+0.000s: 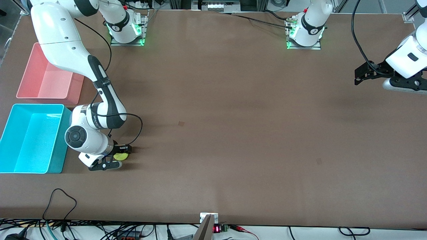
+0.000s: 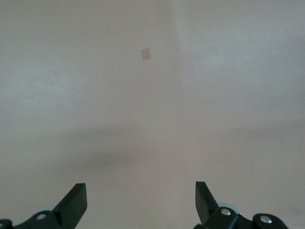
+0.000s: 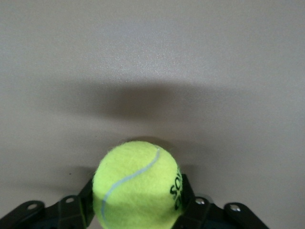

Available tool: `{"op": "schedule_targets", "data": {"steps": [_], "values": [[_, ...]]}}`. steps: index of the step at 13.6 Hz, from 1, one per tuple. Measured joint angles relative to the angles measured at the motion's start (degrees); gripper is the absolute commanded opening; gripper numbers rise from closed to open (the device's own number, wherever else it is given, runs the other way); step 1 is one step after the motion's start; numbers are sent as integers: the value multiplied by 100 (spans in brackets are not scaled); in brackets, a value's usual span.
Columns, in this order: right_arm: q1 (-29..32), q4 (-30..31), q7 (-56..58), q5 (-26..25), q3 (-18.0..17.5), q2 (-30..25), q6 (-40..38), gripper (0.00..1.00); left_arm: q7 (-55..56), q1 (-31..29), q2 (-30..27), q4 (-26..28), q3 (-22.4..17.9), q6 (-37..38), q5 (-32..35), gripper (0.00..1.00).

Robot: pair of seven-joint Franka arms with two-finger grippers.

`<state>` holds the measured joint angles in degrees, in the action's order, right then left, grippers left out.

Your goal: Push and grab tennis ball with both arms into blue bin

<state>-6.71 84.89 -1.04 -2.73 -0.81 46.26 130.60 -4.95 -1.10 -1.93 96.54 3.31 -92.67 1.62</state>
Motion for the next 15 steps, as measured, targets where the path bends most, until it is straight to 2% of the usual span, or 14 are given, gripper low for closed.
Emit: {"op": "schedule_targets", "data": {"steps": [1,7,11,15], "values": [[-5,-2,0,-40,0,1,0,0,0,0,0,-1,0,1,0,100],[-9,-101,4,-267,13,-57,3,0,1,1,0,-5,0,19,0,100],[352,-67,332,-434,91,-741,-669,0,3,2,0,-12,0,55,0,100],[1220,510,1189,-440,120,-1457,-897,0,3,3,0,-14,0,69,0,100]]}}
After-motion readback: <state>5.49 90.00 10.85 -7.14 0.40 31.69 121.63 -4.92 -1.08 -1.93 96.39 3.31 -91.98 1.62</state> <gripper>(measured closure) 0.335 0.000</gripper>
